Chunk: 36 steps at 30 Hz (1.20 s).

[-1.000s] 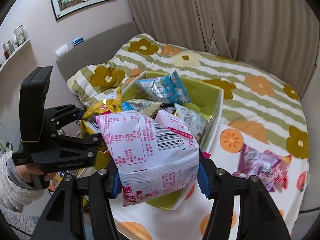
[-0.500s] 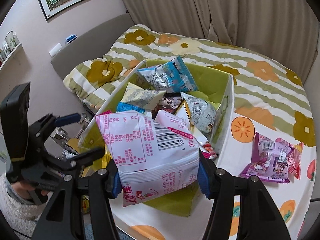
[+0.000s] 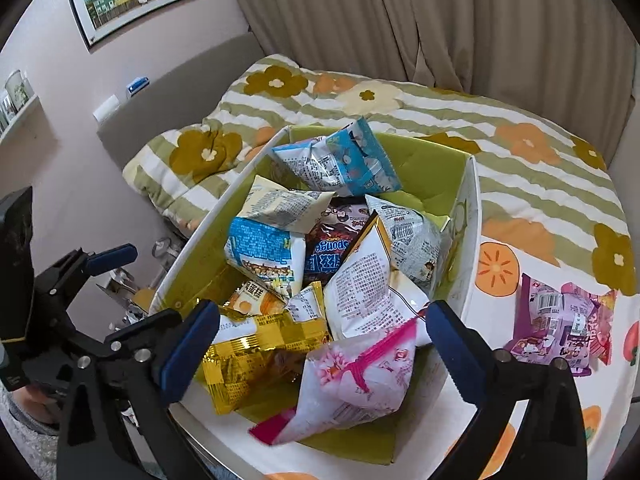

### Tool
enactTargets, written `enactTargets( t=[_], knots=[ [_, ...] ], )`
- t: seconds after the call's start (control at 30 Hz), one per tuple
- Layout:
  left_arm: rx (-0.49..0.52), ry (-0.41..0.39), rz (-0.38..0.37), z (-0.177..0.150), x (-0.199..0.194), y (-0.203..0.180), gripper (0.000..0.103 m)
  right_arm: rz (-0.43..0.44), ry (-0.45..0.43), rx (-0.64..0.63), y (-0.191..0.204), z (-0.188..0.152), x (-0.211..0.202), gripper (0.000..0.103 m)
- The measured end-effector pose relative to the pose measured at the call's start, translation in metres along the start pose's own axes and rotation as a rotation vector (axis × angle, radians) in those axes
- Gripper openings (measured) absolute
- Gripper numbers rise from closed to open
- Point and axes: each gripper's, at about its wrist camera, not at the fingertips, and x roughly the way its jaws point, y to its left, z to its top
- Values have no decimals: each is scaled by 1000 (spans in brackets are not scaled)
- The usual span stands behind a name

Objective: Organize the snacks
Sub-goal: 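Open both tools to drop the packets into the box, then grasp the purple packet with the left tool while the right tool grasps the pink marshmallow packet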

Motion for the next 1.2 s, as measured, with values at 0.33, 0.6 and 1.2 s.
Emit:
enactTargets(
  t=[0.33,0.6,1.2],
  knots=[
    [34,-27,13,4,-18,-11,102,3,-68,15,2,-7,-29,103],
    [41,-63,-2,8,-44,-28,102,-68,-138,57,8,-23,-65,103],
    [125,-121,-151,39,-52,-159,102,-363,-294,290,-76,-84,-175,103]
  ],
)
